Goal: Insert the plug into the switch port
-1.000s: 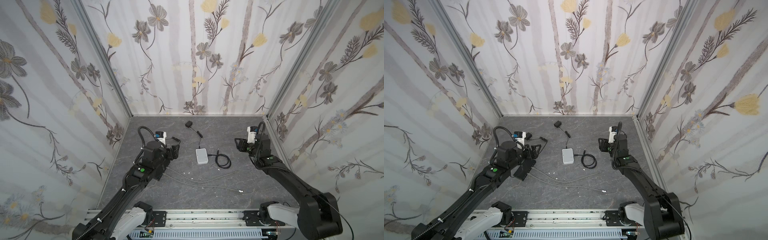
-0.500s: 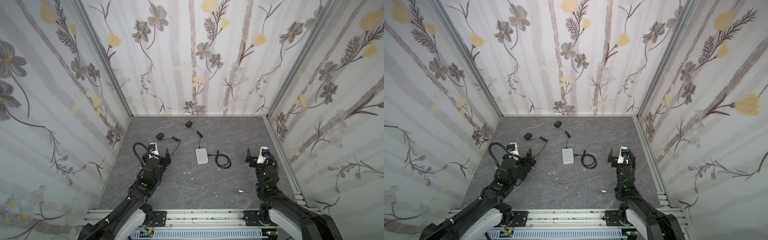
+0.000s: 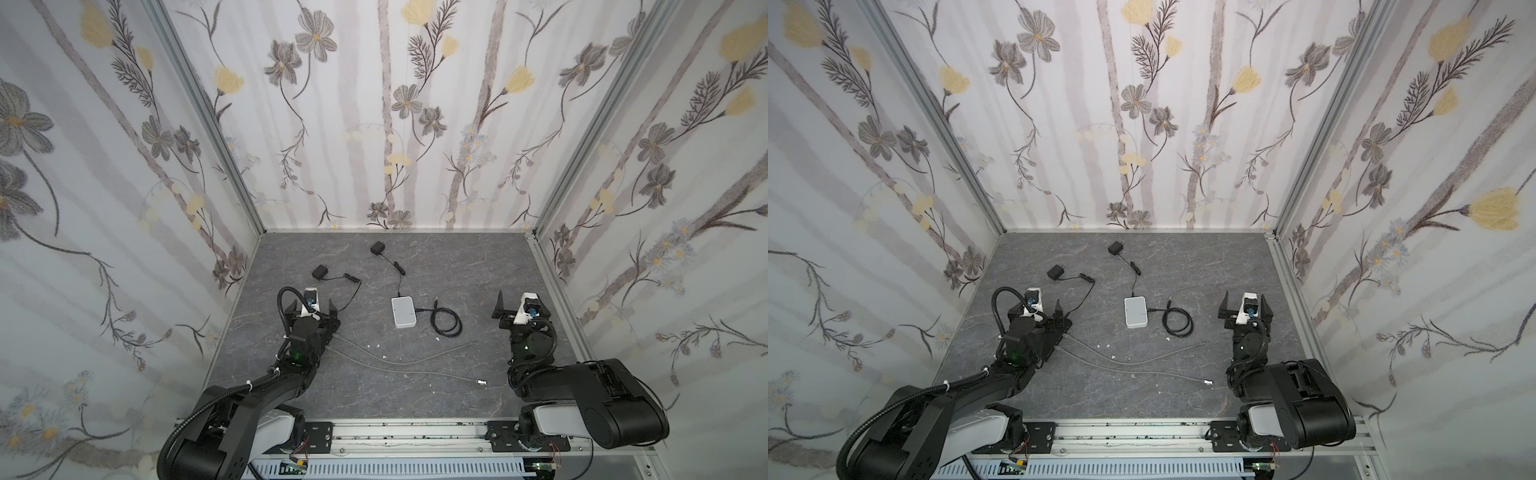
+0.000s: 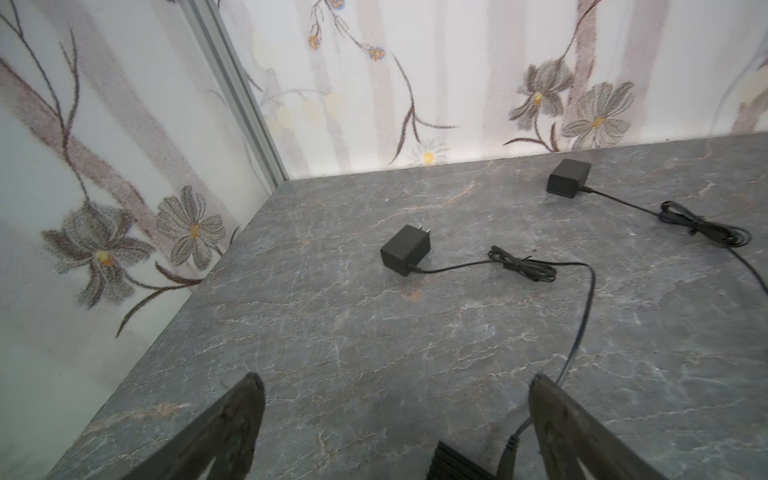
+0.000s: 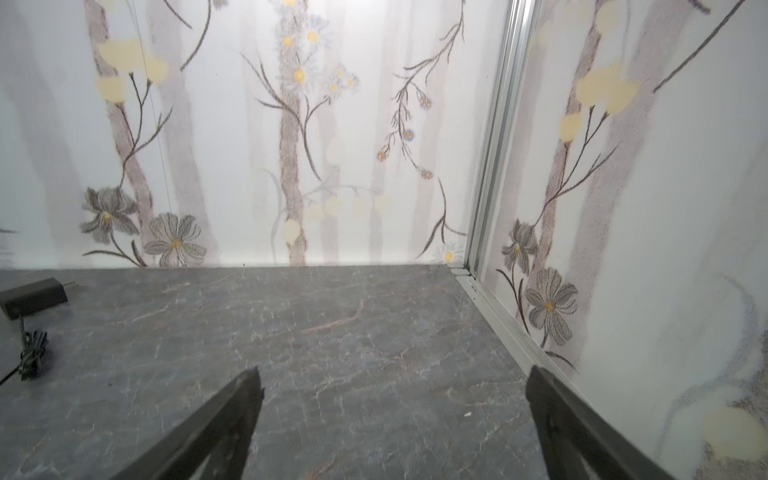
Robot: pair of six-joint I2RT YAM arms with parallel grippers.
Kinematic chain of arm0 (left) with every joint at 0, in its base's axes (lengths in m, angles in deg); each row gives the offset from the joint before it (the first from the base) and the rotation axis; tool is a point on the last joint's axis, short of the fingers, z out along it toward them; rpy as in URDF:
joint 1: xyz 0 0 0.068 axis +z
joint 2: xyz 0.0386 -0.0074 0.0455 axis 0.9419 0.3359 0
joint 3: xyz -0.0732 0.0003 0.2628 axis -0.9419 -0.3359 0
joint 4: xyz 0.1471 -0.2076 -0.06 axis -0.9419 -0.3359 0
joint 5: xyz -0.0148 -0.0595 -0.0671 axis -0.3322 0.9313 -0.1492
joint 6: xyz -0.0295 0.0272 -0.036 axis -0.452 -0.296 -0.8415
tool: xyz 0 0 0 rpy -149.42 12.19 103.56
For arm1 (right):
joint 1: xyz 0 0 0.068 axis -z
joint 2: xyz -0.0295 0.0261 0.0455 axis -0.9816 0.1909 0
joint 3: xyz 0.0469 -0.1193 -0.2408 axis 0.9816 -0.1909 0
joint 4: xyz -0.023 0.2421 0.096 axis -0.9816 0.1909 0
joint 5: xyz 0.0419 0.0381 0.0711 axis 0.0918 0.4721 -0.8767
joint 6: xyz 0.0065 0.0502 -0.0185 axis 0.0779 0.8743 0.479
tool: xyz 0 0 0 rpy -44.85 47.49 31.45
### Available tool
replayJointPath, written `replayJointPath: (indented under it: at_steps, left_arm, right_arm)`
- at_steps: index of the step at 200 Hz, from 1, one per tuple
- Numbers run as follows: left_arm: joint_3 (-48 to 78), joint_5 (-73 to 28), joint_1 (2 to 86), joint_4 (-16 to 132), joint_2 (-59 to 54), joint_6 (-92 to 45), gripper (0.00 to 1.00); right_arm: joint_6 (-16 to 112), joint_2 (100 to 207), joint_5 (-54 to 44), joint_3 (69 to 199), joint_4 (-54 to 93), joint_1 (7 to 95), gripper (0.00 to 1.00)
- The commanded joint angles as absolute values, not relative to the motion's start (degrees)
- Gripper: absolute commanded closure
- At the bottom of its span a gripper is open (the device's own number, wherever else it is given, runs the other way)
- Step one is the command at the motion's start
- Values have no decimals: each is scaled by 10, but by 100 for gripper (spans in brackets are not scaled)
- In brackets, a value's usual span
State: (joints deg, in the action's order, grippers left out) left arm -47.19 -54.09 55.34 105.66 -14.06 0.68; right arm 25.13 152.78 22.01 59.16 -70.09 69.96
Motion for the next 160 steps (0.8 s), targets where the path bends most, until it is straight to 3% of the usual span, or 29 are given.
replayJointPath:
  at_steps: [1, 35, 50, 66, 122, 144, 160]
  left_arm:
    - [-466, -534, 579, 1178, -80, -6, 0]
    - [-450, -508, 627, 1345, 106, -28, 0]
    - [-397, -474, 649, 1150, 47, -63, 0]
    - [-356, -429, 680, 1064, 48, -85, 0]
    - [-352, -421, 684, 1068, 53, -85, 0]
    - [-352, -421, 685, 1072, 55, -85, 0]
    - [-352, -420, 684, 1068, 53, -85, 0]
  right_arm:
    - [255, 1535, 222, 590, -757, 701, 0]
    - [267, 1528, 231, 620, -689, 705, 0]
    - [270, 1527, 227, 632, -667, 709, 0]
    - [274, 1526, 221, 640, -651, 713, 0]
    - [277, 1525, 208, 651, -631, 718, 0]
    - [297, 1524, 135, 696, -531, 752, 0]
    - [300, 1521, 126, 690, -540, 758, 0]
